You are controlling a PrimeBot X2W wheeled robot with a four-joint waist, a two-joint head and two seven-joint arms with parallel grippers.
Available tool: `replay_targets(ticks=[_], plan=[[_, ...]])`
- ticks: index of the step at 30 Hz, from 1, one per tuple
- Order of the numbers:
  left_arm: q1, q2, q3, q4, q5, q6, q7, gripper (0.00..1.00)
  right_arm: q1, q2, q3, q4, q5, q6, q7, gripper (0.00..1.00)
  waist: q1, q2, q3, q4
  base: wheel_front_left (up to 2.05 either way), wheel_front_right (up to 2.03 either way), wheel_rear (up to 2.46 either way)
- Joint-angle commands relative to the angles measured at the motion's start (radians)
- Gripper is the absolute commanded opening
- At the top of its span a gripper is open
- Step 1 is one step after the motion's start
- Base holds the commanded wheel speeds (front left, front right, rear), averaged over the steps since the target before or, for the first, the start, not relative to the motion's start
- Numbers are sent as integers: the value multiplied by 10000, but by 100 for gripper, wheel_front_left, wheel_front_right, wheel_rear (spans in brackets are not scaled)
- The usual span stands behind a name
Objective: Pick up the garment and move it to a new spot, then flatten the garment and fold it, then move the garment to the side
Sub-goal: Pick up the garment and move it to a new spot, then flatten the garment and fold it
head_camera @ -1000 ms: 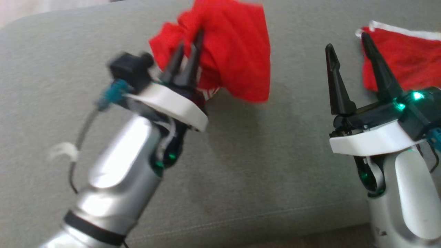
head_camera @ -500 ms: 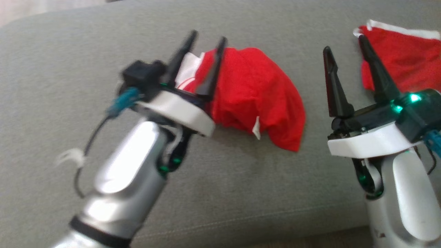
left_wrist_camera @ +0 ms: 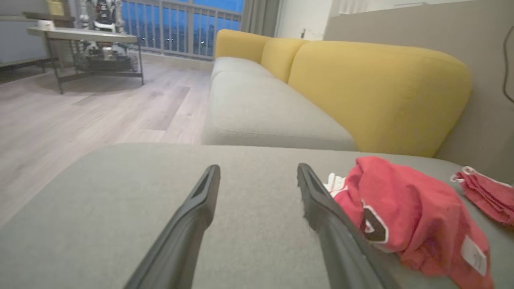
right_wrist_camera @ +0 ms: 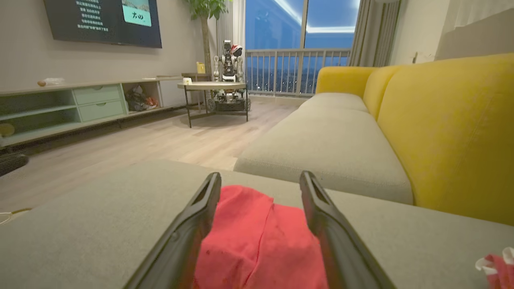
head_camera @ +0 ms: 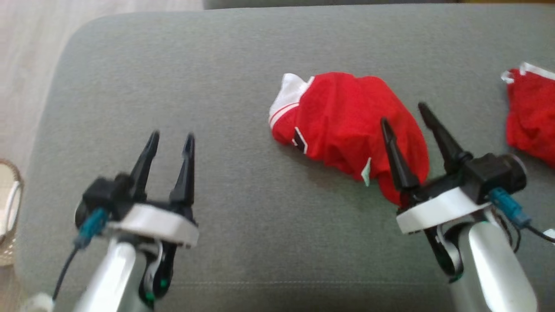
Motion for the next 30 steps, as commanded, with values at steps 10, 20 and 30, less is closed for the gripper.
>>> replay_targets(ticks=[10,20,30], plan=[[485,-1064,1604,-401,685,-724,-50,100,-235,84,-163,842,267,-4,406,100,1,0,94,628,0,0,0],[484,-1483,2145,-133,1212,-1269,-51,100,-809,84,-283,2431,1108,-4,1309,79,1,0,256,1101,0,0,0],[508,-1613,2353,63,1355,-1445,-51,100,-1360,84,-256,2267,865,-4,688,0,1,0,174,1182,0,0,0]])
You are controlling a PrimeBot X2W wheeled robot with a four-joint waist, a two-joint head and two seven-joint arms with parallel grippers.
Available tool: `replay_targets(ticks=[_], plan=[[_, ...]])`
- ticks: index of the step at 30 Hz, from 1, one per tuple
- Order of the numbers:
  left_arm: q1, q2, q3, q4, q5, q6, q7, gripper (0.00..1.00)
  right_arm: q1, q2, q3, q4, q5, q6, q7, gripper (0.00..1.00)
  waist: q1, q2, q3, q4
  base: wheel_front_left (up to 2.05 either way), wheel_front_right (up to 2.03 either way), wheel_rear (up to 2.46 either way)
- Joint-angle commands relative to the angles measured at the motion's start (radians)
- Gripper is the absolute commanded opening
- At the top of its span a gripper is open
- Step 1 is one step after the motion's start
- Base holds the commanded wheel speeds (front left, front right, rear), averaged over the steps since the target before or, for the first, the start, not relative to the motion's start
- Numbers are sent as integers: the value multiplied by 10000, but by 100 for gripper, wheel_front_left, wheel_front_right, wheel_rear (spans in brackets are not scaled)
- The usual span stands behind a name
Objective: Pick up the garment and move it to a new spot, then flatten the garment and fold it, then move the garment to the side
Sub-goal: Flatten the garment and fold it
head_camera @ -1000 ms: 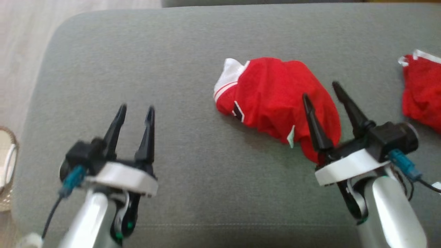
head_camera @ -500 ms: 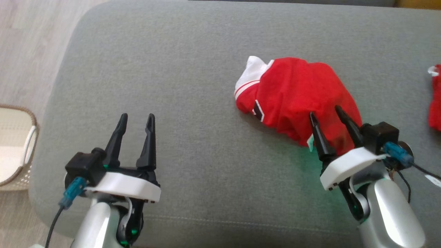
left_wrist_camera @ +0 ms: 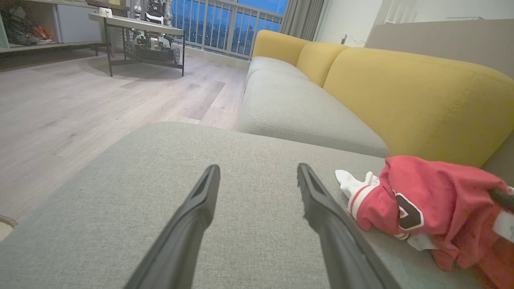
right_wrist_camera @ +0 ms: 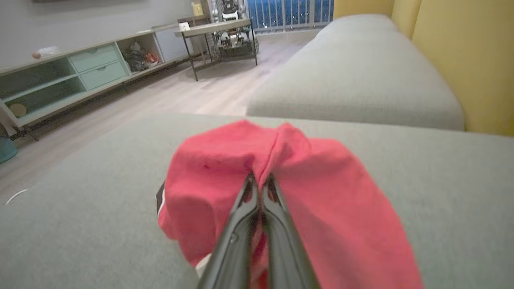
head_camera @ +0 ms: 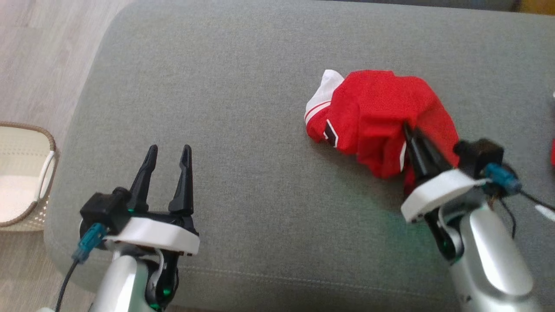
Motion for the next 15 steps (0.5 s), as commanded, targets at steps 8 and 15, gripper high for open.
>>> replay_targets(ticks=[8,15], plan=[[-158,19,182,-219,-181,43,-51,100,-2245,74,1533,-1819,76,-4,373,0,0,0,-622,-167,0,0,0],[64,18,-208,-171,-478,224,-51,100,-4683,74,3151,-2136,1677,-4,978,0,0,0,-1160,-105,0,0,0]])
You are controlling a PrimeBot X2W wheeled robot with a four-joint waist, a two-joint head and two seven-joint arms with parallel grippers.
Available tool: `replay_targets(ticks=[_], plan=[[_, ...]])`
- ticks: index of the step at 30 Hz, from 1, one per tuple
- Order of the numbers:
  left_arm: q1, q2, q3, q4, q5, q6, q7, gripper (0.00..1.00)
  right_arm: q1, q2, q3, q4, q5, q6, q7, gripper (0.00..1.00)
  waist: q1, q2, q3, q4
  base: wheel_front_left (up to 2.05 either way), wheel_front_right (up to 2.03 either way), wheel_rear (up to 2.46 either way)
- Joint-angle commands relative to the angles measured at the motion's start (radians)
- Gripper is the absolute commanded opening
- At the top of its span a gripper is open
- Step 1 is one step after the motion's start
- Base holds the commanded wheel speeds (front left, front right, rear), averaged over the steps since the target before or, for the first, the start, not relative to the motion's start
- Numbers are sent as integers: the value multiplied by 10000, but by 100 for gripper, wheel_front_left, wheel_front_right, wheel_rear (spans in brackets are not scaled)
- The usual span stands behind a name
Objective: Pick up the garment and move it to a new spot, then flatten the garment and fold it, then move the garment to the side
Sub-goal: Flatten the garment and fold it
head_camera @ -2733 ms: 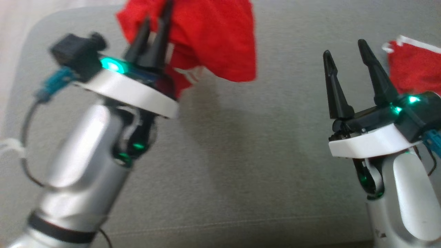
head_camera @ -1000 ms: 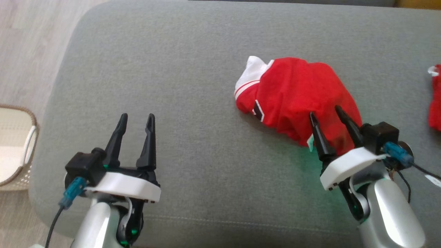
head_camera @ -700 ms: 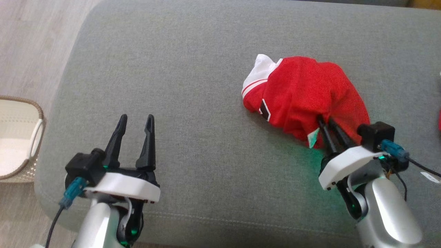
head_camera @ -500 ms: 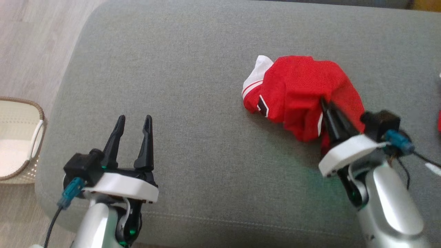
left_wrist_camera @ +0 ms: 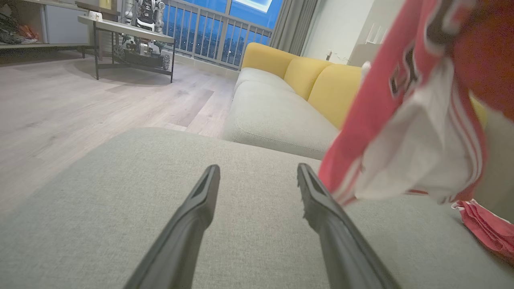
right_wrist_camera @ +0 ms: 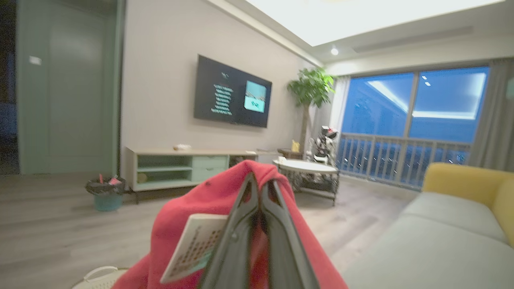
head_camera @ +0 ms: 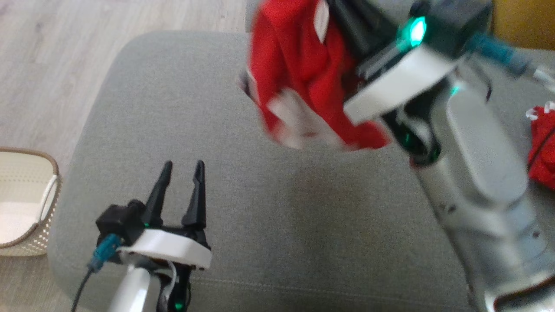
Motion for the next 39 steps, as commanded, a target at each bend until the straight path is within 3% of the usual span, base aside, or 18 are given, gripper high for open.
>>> replay_targets(ticks=[1,4,10,15,16,17,19,22,27,34,38,39], plan=[[-167,26,179,-279,-77,86,-51,100,-658,149,90,-305,415,-4,72,0,0,0,-193,99,0,0,0],[-69,25,-28,-321,-207,196,-51,100,-1432,149,-402,325,791,-4,322,0,0,0,-278,238,0,0,0],[-41,25,-243,-407,-314,284,-51,100,-1579,93,-2360,2780,-488,-4,1562,0,0,0,3,592,0,0,0],[-191,25,-308,-394,-323,272,-51,100,-1172,-751,-4370,5162,-1899,-4,2127,0,0,0,534,813,0,0,0],[-240,25,-316,-379,-325,259,-51,100,-1153,-959,-4796,5550,-2380,-4,2014,93,0,0,633,839,0,0,0],[-290,25,-328,-371,-332,247,-51,100,-1146,-1170,-5256,5907,-2947,-4,1873,100,0,0,722,864,0,0,0],[-384,24,-363,-358,-345,244,-51,100,-1183,-1440,-5892,6359,-4123,-4,1507,100,0,0,867,902,0,0,0],[-475,24,-357,-341,-355,276,-51,100,-1362,-1161,-6962,6647,-5140,-4,902,100,0,0,941,842,0,0,0],[-565,24,-261,-327,-278,260,-51,100,-1709,-423,-6968,6899,-5652,-4,-375,100,0,0,775,469,0,0,0],[-635,24,-63,-574,-281,323,-51,100,-1363,94,-4539,6449,-4249,-4,-2033,100,0,0,418,-337,0,0,0],[-723,24,75,-773,-342,425,-51,100,-354,135,-3251,5108,-2907,-4,-2258,100,0,0,366,-785,0,0,0],[-752,24,153,-911,-418,491,-51,100,374,141,-2788,4154,-2242,-4,-2304,100,0,0,380,-998,0,0,0]])
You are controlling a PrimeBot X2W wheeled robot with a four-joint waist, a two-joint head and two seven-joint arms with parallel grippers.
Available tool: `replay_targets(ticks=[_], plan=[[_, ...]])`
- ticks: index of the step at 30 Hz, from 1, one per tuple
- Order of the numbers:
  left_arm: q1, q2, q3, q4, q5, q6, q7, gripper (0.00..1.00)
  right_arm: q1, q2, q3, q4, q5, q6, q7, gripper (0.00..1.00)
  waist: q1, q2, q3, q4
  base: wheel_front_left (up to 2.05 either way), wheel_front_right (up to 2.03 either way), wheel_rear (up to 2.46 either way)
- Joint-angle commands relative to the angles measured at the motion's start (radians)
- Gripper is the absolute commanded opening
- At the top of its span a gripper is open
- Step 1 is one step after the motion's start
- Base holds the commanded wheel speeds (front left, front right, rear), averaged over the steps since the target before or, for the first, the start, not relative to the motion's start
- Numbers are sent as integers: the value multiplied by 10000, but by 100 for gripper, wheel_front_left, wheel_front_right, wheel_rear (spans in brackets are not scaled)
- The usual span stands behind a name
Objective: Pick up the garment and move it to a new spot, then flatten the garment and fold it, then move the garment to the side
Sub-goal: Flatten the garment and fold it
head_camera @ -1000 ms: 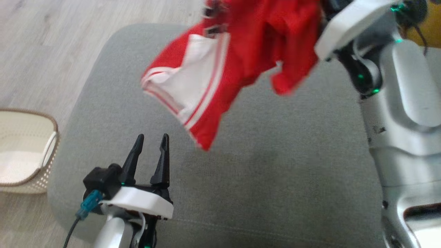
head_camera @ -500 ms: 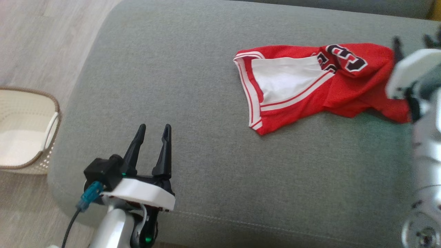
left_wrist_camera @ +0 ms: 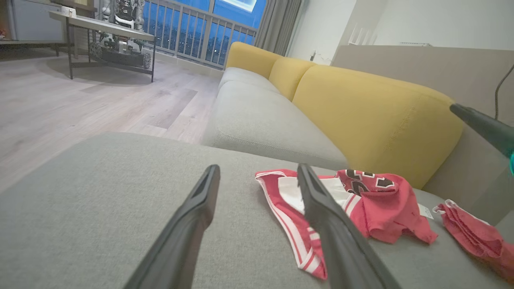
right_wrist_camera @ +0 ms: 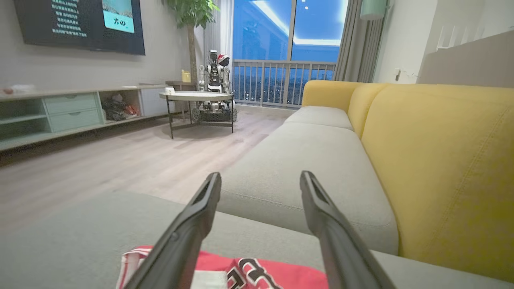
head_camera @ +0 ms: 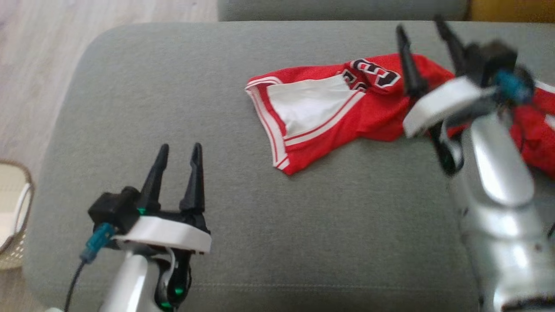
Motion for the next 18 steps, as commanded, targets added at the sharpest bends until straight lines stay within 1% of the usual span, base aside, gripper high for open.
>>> replay_targets(ticks=[1,2,3,5,9,13,16,18], plan=[[-505,24,417,-470,-197,77,-51,100,487,164,428,-971,554,-4,-125,100,1,0,5,-331,0,0,0],[-503,24,468,-542,-261,127,-51,100,898,165,542,-1514,829,-4,-129,100,1,0,43,-442,0,0,0],[-503,24,468,-542,-261,127,-51,100,898,165,542,-1514,829,-4,-129,100,1,0,43,-442,0,0,0],[-499,24,541,-656,-250,189,-51,100,1732,166,735,-2550,953,-4,-104,100,1,0,118,-649,0,0,0],[-483,24,573,-711,-223,207,-51,100,3408,167,593,-4159,1039,-4,-28,100,1,0,242,-959,0,0,0],[-538,24,612,-578,-177,178,-51,100,4434,168,326,-5002,1246,-4,125,100,1,0,374,-1279,0,0,0],[-705,24,650,-364,-134,157,-51,100,4641,168,226,-5473,1384,-4,243,100,1,0,547,-1575,0,0,0],[-926,24,626,14,-70,152,-51,100,4650,169,242,-5748,1360,-4,329,100,1,0,716,-1799,0,0,0]])
